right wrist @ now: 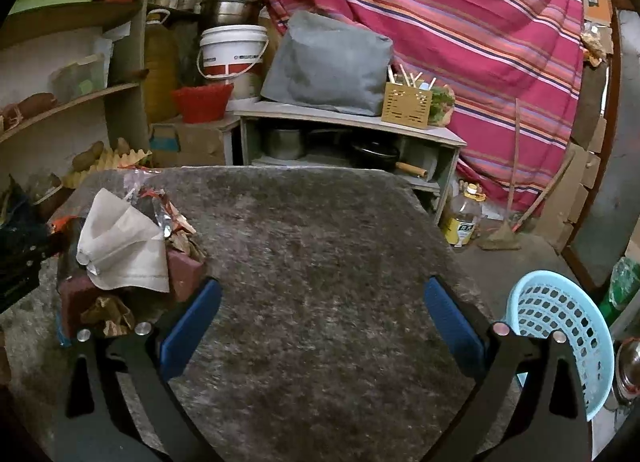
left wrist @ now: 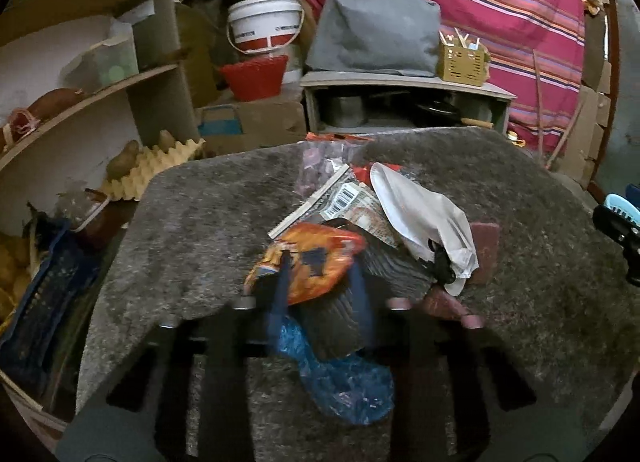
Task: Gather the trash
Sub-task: 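Grasp the orange snack wrapper with the left tool while the right tool grasps the white tissue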
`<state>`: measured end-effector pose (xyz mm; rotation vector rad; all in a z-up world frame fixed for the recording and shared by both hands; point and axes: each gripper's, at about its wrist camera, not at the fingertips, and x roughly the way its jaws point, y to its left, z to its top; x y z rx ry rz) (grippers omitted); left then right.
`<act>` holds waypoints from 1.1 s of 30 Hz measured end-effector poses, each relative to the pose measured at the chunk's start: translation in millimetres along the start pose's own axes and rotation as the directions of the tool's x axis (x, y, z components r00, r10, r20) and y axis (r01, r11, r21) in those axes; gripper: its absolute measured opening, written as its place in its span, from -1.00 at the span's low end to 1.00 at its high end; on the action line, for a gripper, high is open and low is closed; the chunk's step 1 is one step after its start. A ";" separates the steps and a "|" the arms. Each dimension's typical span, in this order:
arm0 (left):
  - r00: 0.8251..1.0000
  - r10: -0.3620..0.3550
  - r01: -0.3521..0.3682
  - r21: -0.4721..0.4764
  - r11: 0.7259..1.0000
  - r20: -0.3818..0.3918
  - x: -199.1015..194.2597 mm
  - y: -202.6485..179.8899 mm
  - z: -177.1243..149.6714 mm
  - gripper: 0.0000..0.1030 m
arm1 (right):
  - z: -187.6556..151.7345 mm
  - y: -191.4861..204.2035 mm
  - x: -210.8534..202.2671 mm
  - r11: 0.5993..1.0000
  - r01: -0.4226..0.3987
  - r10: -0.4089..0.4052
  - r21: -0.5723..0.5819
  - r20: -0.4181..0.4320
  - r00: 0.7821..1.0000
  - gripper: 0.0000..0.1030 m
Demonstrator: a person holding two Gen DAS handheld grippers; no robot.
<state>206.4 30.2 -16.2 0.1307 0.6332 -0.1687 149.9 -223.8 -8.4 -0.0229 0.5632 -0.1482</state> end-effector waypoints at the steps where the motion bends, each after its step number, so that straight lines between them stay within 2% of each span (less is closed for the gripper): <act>1: 1.000 -0.007 0.007 0.002 1.000 0.001 -0.5 0.8 -0.1 -0.74 | 1.2 2.5 -0.2 1.000 -0.004 0.004 -0.005 -0.001 1.000 0.93; 6: 0.999 0.025 -0.026 0.036 0.999 0.028 -10.0 6.5 -3.7 -0.89 | 9.4 24.1 -2.6 0.999 -0.011 0.011 -0.045 -0.002 1.000 0.93; 10: 0.997 0.059 -0.060 0.033 0.998 0.046 -20.6 24.1 -2.9 -0.90 | 20.7 49.4 -5.5 0.996 -0.040 0.040 -0.075 -0.002 0.999 0.93; 13: 0.995 0.081 -0.081 0.003 0.997 0.057 -30.0 46.0 -2.2 -0.90 | 31.4 73.0 -4.2 0.992 -0.076 0.076 -0.103 -0.005 0.997 0.93; 16: 0.991 0.120 -0.119 -0.013 0.993 0.060 -33.9 64.3 -3.2 -0.90 | 37.1 96.5 5.6 0.986 -0.109 0.104 -0.124 -0.047 0.993 0.93; 22: 0.989 0.143 -0.140 -0.074 0.987 0.043 -36.8 99.0 -10.9 -0.90 | 38.5 132.4 12.6 0.976 -0.149 0.137 -0.158 -0.087 0.987 0.93; 25: 0.989 0.142 -0.138 -0.103 0.985 0.032 -35.4 109.4 -14.5 -0.90 | 34.9 151.2 24.8 0.971 -0.151 0.128 -0.188 -0.128 0.983 0.90; 27: 0.990 0.137 -0.132 -0.116 0.984 0.030 -35.1 113.0 -16.0 -0.90 | 31.4 156.8 33.7 0.968 -0.155 0.125 -0.197 -0.160 0.979 0.65; 29: 0.990 0.134 -0.130 -0.118 0.985 0.031 -36.3 112.5 -16.1 -0.90 | 30.2 157.2 41.9 0.966 -0.180 0.144 -0.185 -0.192 0.971 0.13; 30: 0.990 0.135 -0.131 -0.116 0.985 0.032 -36.7 112.5 -16.2 -0.90 | 30.0 155.2 45.2 0.964 -0.208 0.172 -0.164 -0.210 0.963 -0.01; 31: 0.990 0.135 -0.130 -0.117 0.985 0.032 -36.8 113.3 -16.3 -0.90 | 30.1 152.6 46.9 0.962 -0.230 0.194 -0.150 -0.220 0.956 -0.29; 32: 0.990 0.134 -0.130 -0.118 0.985 0.033 -38.1 112.8 -16.4 -0.90 | 30.0 149.9 47.2 0.959 -0.246 0.211 -0.141 -0.224 0.951 -0.43; 33: 0.991 0.132 -0.127 -0.119 0.985 0.034 -39.6 111.5 -15.5 -0.90 | 30.4 145.2 44.9 0.955 -0.267 0.235 -0.126 -0.222 0.946 -0.48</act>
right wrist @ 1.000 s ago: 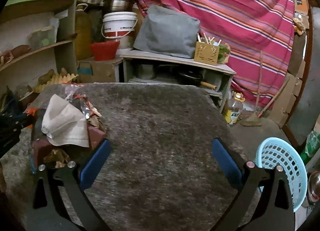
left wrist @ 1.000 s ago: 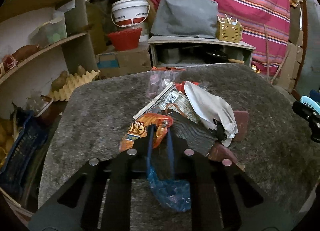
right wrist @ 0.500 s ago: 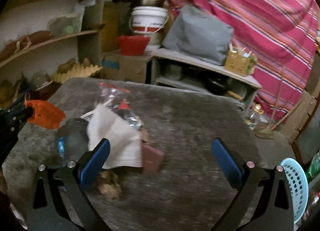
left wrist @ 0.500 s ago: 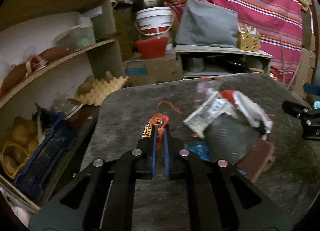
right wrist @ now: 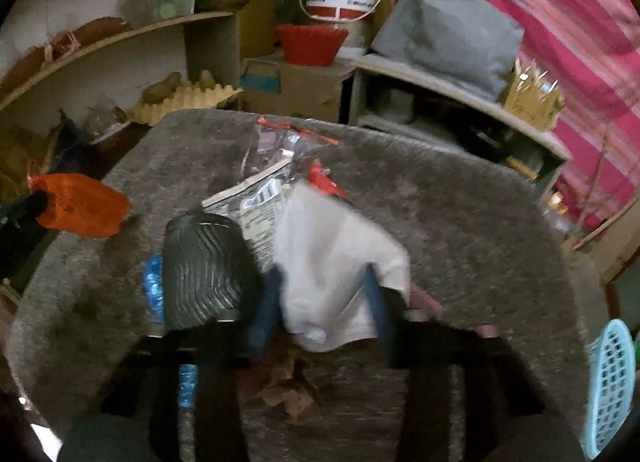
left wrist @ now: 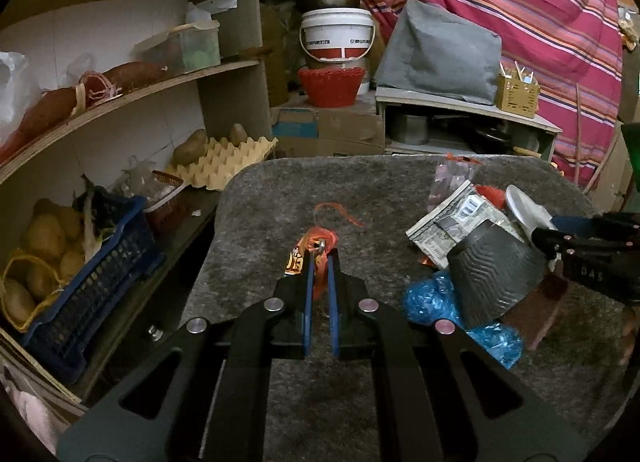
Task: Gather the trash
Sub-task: 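Grasp the orange snack wrapper with the left tool while the right tool grasps the white tissue, then carry both items over the light blue basket and open both tools to drop them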
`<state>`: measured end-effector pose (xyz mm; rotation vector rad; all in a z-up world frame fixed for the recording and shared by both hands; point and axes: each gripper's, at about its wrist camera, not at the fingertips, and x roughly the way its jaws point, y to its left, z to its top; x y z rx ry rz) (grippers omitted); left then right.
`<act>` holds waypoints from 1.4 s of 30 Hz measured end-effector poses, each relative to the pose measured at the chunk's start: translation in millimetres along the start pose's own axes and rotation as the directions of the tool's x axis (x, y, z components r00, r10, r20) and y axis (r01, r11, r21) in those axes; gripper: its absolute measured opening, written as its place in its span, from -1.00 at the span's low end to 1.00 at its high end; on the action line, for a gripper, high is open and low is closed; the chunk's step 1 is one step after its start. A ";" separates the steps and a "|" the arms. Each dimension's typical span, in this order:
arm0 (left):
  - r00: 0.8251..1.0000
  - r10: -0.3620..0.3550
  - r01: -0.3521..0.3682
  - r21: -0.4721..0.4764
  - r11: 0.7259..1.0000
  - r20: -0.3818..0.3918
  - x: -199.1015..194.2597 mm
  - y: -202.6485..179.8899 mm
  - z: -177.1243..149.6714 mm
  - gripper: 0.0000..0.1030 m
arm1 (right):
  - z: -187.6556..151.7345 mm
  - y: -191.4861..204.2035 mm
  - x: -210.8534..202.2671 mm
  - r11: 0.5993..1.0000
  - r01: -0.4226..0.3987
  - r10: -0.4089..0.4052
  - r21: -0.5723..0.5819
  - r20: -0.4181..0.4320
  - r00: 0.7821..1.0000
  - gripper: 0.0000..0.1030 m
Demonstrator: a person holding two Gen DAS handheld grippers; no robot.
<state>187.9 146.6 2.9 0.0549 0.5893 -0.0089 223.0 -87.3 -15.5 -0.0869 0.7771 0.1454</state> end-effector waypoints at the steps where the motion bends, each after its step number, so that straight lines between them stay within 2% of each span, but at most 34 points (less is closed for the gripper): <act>1: 1.000 0.000 0.000 0.001 1.000 0.003 -2.3 -1.6 1.0 -0.90 | -0.9 -3.0 -3.3 1.000 -0.009 0.009 0.005 0.007 1.000 -0.58; 4: 1.000 -0.001 0.001 0.014 1.000 0.015 -12.5 -12.7 5.9 -0.90 | -2.2 -13.2 -16.4 1.000 -0.023 0.023 0.009 0.036 0.999 -0.66; 10: 0.997 -0.033 0.028 0.064 0.998 0.070 -40.3 -55.1 28.3 -0.90 | -3.2 -55.5 -60.3 0.999 -0.027 0.022 0.040 0.113 0.993 -0.66; 16: 0.988 -0.099 0.087 0.104 0.991 0.118 -67.2 -117.0 53.9 -0.90 | -18.7 -117.0 -104.9 0.995 0.025 -0.040 0.095 0.166 0.985 -0.66; 23: 0.970 -0.207 0.184 0.169 0.968 0.128 -79.6 -208.4 59.5 -0.90 | -50.7 -202.2 -141.2 0.976 0.101 -0.137 0.192 0.183 0.974 -0.66; 26: 0.955 -0.275 0.250 0.197 0.948 0.109 -80.2 -255.6 54.2 -0.90 | -68.8 -239.3 -159.3 0.962 0.136 -0.182 0.238 0.184 0.966 -0.66; 32: 0.928 -0.365 0.332 0.275 0.902 0.075 -83.3 -340.0 39.5 -0.90 | -106.5 -311.0 -184.2 0.928 0.202 -0.261 0.314 0.157 0.953 -0.66; 37: 0.884 -0.464 0.425 0.322 0.846 0.053 -90.9 -415.4 25.6 -0.90 | -143.0 -370.4 -191.8 0.889 0.243 -0.306 0.388 0.110 0.946 -0.66; 42: 0.841 -0.542 0.512 0.318 0.798 0.004 -87.0 -474.4 14.9 -0.90 | -162.9 -403.1 -190.0 0.869 0.276 -0.335 0.411 0.078 0.939 -0.66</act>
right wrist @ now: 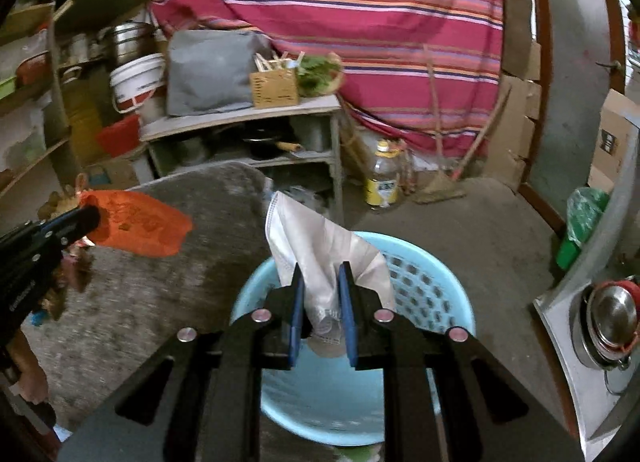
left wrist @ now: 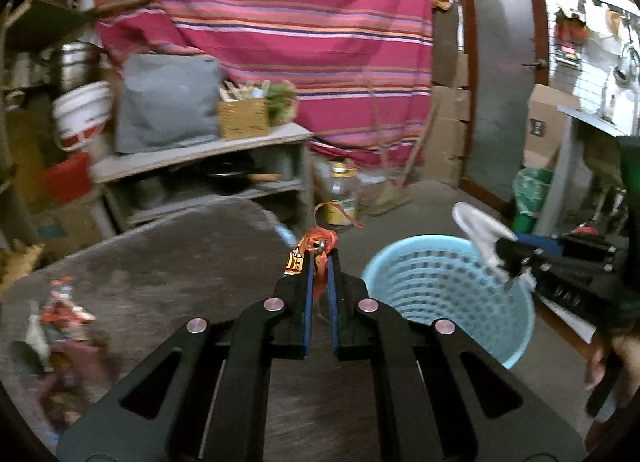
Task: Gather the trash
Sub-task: 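Carry both items over the light blue basket and open both tools to drop them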
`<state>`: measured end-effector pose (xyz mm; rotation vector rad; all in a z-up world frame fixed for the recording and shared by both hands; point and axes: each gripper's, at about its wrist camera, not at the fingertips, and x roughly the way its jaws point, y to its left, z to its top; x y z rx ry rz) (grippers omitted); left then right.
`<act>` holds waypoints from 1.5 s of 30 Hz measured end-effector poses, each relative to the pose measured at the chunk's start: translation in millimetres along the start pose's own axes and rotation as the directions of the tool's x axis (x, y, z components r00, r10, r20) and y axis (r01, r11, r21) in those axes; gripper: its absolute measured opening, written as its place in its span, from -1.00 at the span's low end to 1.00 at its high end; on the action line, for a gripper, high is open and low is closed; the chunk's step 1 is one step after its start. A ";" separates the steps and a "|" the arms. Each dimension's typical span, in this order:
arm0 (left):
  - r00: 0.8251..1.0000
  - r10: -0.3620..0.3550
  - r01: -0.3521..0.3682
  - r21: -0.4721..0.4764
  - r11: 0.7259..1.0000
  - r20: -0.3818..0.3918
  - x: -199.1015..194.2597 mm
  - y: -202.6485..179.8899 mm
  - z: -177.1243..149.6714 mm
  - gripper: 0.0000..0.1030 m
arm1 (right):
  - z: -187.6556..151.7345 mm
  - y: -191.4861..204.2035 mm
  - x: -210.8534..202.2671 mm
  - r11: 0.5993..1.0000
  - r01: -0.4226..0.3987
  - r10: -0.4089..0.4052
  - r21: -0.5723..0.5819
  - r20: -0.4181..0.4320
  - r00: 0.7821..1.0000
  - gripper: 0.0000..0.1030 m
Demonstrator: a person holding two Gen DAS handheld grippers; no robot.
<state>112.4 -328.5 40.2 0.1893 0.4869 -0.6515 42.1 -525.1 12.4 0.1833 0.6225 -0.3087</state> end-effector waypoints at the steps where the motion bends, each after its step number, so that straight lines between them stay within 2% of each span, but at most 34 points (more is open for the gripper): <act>1: 1.000 -0.018 0.018 0.001 1.000 -0.005 6.8 -9.7 1.0 -0.90 | -0.6 -6.3 2.5 1.000 0.008 -0.008 0.005 -0.001 1.000 -0.66; 8: 0.992 -0.112 0.114 0.021 0.993 -0.063 47.3 -60.2 3.6 -0.90 | -10.0 -38.2 13.6 0.998 0.030 -0.029 0.058 -0.019 0.999 -0.66; 13: 0.984 -0.116 0.121 0.025 0.992 -0.134 74.3 -70.8 -5.8 -0.88 | -16.1 -46.9 22.3 0.996 0.041 -0.039 0.077 -0.032 0.999 -0.66; 14: 0.983 -0.114 0.118 0.023 0.993 -0.146 77.6 -69.8 -8.2 -0.82 | -17.8 -48.6 22.7 0.996 0.043 -0.041 0.077 -0.034 0.999 -0.66; 18: 0.981 -0.106 0.109 0.011 0.994 -0.161 81.7 -60.2 -12.7 -0.18 | -21.5 -50.0 25.8 0.995 0.048 -0.045 0.083 -0.044 0.998 -0.66; 22: 0.988 -0.061 0.067 0.032 0.997 -0.145 75.5 -55.0 -14.1 0.14 | -22.9 -45.5 30.4 0.996 0.045 -0.041 0.083 -0.052 0.998 -0.66; 24: 0.992 -0.023 0.029 0.048 0.998 -0.121 68.8 -52.3 -12.6 0.39 | -23.2 -43.1 33.0 0.996 0.048 -0.044 0.076 -0.056 0.997 -0.66; 27: 0.996 0.008 -0.003 0.054 0.999 -0.092 59.7 -45.5 -10.9 0.59 | -24.7 -40.3 37.3 0.996 0.055 -0.051 0.073 -0.060 0.997 -0.66; 34: 0.996 0.089 -0.087 0.082 0.993 -0.021 34.2 -27.0 -6.5 0.77 | -25.3 -35.3 45.7 0.994 0.059 -0.054 0.089 -0.062 0.997 -0.60; 36: 0.994 0.106 -0.106 0.074 0.992 0.002 24.2 -17.7 -7.0 0.77 | -24.8 -30.8 48.1 0.994 0.064 -0.059 0.092 -0.057 0.997 -0.40; 37: 0.994 0.112 -0.112 0.071 0.991 0.013 19.8 -13.1 -7.4 0.77 | -24.6 -28.4 49.0 0.993 0.077 -0.072 0.091 -0.056 0.996 0.01; 38: 0.993 0.118 -0.120 0.065 0.991 0.024 15.8 -8.8 -7.3 0.77 | -24.5 -26.0 49.8 0.992 0.089 -0.084 0.088 -0.053 0.995 0.33; 42: 0.988 0.153 -0.154 0.040 0.987 0.033 -2.7 15.5 -14.5 0.81 | -25.6 -12.6 52.1 0.991 0.115 -0.111 0.066 -0.063 0.992 0.42; 44: 0.983 0.180 -0.181 0.034 0.983 0.021 -11.6 31.3 -19.5 0.89 | -26.8 -4.9 49.5 0.991 0.121 -0.118 0.057 -0.056 0.991 0.64; 45: 0.981 0.193 -0.194 0.029 0.981 0.019 -17.0 39.9 -23.4 0.89 | -27.2 4.1 46.7 0.991 0.128 -0.126 0.042 -0.046 0.991 0.68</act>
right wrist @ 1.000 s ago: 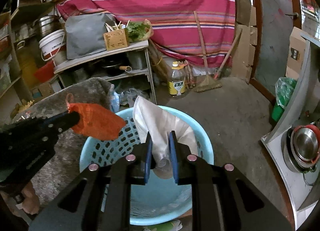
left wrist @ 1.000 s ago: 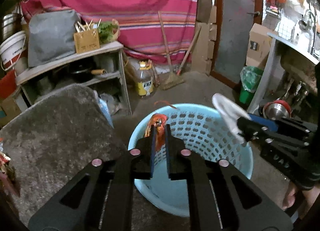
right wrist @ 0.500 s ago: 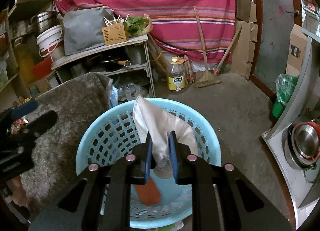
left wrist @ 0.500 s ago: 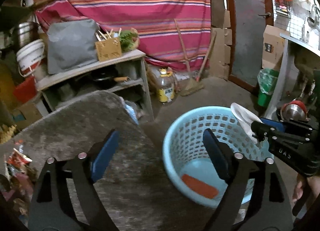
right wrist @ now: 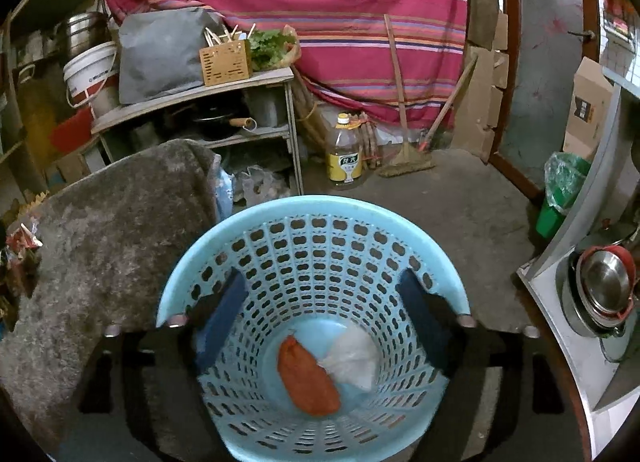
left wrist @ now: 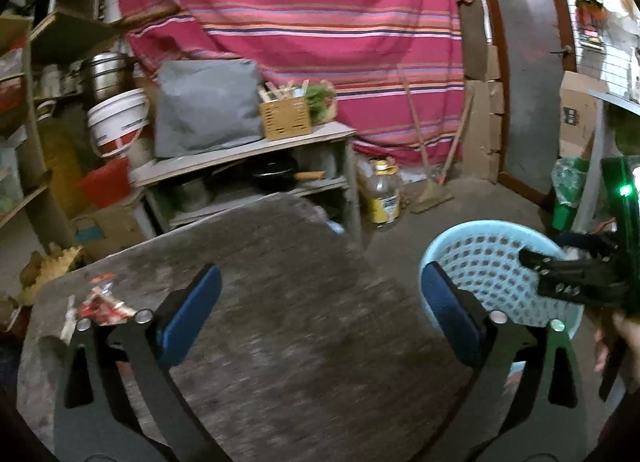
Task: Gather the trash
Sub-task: 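Carry both items over the light blue basket and open both tools to drop them, then grasp the black ribbed rubber piece with the left tool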
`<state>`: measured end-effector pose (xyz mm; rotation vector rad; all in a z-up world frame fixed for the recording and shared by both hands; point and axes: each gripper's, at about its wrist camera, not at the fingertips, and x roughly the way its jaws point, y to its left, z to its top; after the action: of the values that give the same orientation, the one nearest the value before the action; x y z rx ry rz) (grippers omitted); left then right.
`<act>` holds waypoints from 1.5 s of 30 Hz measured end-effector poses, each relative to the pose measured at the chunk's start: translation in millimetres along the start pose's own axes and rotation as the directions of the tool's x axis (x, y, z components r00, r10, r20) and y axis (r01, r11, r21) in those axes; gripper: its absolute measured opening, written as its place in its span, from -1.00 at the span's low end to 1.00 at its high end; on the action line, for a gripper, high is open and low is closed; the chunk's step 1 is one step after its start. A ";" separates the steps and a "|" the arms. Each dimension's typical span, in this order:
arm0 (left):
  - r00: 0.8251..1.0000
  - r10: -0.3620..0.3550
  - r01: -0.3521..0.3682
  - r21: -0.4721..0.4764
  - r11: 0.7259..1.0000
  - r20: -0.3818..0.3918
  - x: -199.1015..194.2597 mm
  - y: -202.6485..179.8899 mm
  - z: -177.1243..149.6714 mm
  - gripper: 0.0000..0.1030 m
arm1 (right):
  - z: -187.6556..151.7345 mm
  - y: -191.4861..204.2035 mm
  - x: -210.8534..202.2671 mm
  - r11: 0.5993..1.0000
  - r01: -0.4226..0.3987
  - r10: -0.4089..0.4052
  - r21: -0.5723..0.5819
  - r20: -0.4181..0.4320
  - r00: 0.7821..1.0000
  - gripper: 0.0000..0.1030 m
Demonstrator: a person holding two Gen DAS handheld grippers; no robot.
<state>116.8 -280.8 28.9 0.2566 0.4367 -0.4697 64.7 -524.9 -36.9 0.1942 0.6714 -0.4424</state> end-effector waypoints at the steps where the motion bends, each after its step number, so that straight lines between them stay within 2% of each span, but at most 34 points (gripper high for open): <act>1: 1.000 0.012 -0.012 -0.006 1.000 -0.001 -2.7 8.2 -3.8 0.89 | -0.2 6.3 -2.5 1.000 0.007 -0.007 -0.013 0.006 1.000 0.73; 4: 0.996 0.087 -0.087 -0.032 0.996 -0.005 -15.5 41.9 -17.9 0.89 | -1.2 33.6 -11.1 0.998 0.017 -0.016 -0.060 0.023 1.000 0.76; 8: 0.987 0.158 -0.160 -0.069 0.985 -0.029 -28.0 93.8 -35.1 0.90 | -2.5 71.9 -25.6 0.995 0.003 0.004 -0.097 0.065 0.998 0.91; 10: 0.979 0.197 -0.200 -0.089 0.976 -0.041 -32.6 117.3 -42.7 0.90 | -3.3 97.1 -33.5 0.994 -0.023 0.032 -0.111 0.087 0.996 0.91; 15: 0.941 0.323 -0.335 -0.154 0.930 -0.097 -37.1 194.1 -61.9 0.89 | -2.1 145.0 -39.0 0.988 -0.094 0.104 -0.119 0.083 0.991 0.91; 20: 0.908 0.387 -0.416 -0.230 0.880 -0.163 -36.6 260.9 -86.1 0.89 | -5.7 196.9 -34.7 0.977 -0.116 0.130 -0.181 0.067 0.989 0.91; 22: 0.901 0.390 -0.429 -0.260 0.865 -0.191 -33.2 279.0 -94.8 0.89 | -9.5 214.6 -32.8 0.971 -0.114 0.130 -0.210 0.062 0.990 0.91; 26: 0.913 0.332 -0.396 -0.317 0.862 -0.239 -16.6 303.8 -107.3 0.89 | -13.7 243.4 -27.6 0.958 -0.134 0.148 -0.254 0.035 0.988 0.91; 29: 0.932 0.264 -0.342 -0.358 0.869 -0.250 -4.6 314.3 -113.7 0.89 | -14.2 257.8 -24.1 0.952 -0.131 0.143 -0.278 0.023 0.989 0.91; 37: 0.955 0.111 -0.220 -0.405 0.887 -0.276 18.5 308.5 -120.7 0.60 | -8.8 285.3 -9.8 0.943 -0.173 0.174 -0.286 -0.021 0.985 0.91; 40: 0.954 0.125 -0.226 -0.374 0.900 -0.274 18.1 302.6 -121.4 0.60 | -9.7 293.2 -8.7 0.938 -0.184 0.184 -0.293 -0.028 0.982 0.91; 45: 0.959 0.132 -0.221 -0.369 0.903 -0.253 9.5 307.0 -119.4 0.41 | -13.3 308.6 -11.1 0.927 -0.205 0.204 -0.315 -0.035 0.978 0.91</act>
<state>232.8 20.4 -37.8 -0.0454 0.7098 -0.1643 190.1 -242.5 -30.0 -0.0412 0.7063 -0.1288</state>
